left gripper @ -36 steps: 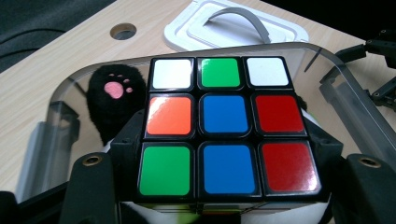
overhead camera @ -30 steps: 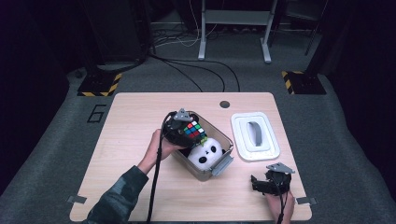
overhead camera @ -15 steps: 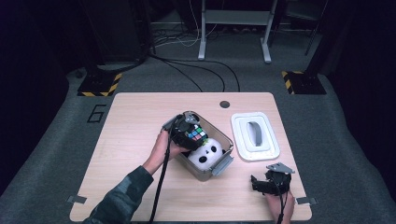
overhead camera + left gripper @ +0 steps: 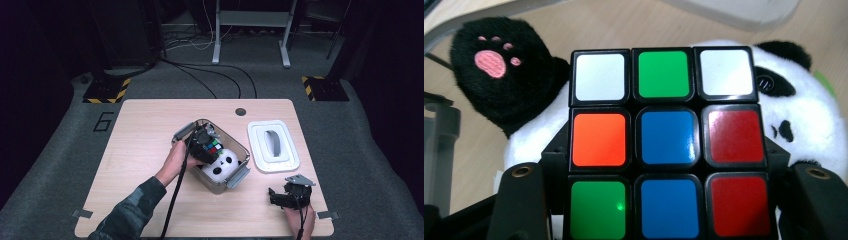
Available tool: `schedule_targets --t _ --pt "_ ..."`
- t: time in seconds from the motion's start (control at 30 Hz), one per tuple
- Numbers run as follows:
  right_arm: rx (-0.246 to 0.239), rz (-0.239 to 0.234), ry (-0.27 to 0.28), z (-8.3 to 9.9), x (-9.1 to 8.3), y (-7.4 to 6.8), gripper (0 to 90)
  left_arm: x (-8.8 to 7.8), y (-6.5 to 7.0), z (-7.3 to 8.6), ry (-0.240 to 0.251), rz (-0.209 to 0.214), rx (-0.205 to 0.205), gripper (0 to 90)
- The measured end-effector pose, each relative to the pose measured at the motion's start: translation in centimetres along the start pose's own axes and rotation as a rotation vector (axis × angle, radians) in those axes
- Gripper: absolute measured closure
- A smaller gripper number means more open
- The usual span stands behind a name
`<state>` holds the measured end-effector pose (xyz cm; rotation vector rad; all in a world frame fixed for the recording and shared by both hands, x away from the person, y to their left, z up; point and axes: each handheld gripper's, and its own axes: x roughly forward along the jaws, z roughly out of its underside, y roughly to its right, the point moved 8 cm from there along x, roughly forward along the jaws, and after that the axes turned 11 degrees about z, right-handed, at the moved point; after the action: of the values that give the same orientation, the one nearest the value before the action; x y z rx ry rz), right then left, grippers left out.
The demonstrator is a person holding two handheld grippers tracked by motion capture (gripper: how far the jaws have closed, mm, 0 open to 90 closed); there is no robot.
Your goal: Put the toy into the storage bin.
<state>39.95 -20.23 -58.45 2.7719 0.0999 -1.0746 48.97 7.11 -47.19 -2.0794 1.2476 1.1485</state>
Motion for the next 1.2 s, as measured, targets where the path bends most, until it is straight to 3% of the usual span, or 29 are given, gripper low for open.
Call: schedule_targets --t 0.2,0.3,0.47,0.7,1.03,1.2 --pt "0.000 -0.001 0.000 0.0 0.0 0.0 3.7 0.1 -0.1 0.1 -0.009 0.021 -0.004 34.7" --pt "0.000 -0.001 0.000 0.0 0.0 0.0 3.8 -0.4 -0.3 0.0 0.013 0.033 -0.013 34.5" --pt "0.000 -0.002 -0.001 0.0 0.0 0.0 3.7 -1.3 0.0 0.1 0.062 0.012 -0.004 34.1" --pt "-0.001 -0.002 -0.001 0.0 0.0 0.0 3.8 -1.7 0.3 0.5 0.062 0.007 0.001 27.2" --pt "0.000 -0.002 -0.001 0.0 0.0 0.0 3.7 -3.9 0.9 0.7 0.146 0.004 0.001 24.1" --pt "-0.001 -0.002 -0.001 0.0 0.0 0.0 3.7 -5.6 0.9 0.9 0.199 0.000 -0.010 16.4"
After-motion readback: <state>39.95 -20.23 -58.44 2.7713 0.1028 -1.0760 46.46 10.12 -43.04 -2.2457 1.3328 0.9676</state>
